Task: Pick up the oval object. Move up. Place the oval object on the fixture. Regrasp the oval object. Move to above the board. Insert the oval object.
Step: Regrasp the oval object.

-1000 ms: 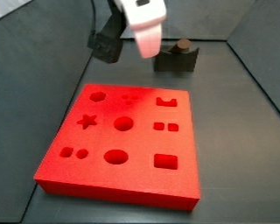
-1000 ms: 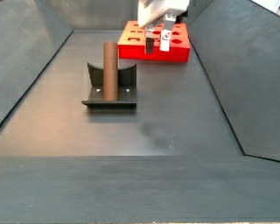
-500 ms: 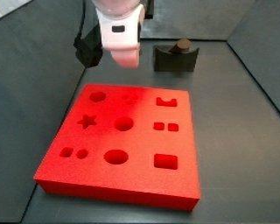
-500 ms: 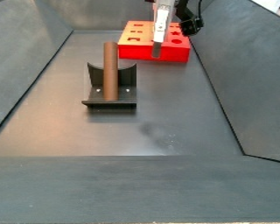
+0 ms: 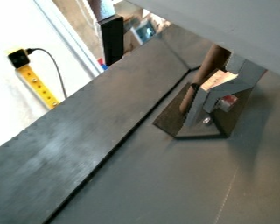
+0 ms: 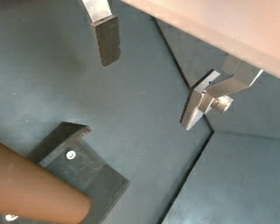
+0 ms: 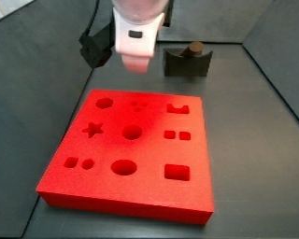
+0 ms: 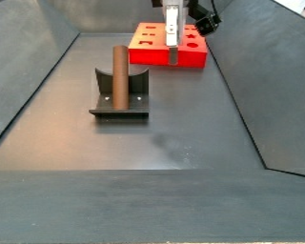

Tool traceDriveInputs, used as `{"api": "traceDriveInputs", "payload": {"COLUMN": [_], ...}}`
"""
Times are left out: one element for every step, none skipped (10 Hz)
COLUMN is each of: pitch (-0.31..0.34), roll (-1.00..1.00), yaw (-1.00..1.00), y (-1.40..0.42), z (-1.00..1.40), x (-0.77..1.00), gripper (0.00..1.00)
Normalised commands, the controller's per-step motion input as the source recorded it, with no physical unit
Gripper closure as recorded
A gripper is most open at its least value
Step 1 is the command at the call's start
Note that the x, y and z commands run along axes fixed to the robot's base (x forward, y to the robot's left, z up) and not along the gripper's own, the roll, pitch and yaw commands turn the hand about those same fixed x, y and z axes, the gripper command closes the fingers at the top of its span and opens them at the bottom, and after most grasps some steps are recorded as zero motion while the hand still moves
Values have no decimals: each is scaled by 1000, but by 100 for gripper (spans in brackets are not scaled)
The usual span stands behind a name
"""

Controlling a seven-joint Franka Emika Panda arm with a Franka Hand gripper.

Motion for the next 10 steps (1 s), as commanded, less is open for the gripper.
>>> {"api": "traceDriveInputs", "payload": {"pitch": [191,50,-66,-123,-145,-179,-171,-156,-138,-112], "roll": [132,107,95,94,96,37,42,61,74,82], "yaw": [534,482,415,346,261,179,90,37,-5,-36], "y": [-42,-46,-48,-48,-49,-26,-22,-18,-17,-16], "z": [-16,-7,-8,-17,-15,-6,-14,-32,-39,-44], "x": [67,60,49,46,48,1000,1000,1000,1000,1000], "gripper": [0,0,0,0,0,0,0,0,0,0]}}
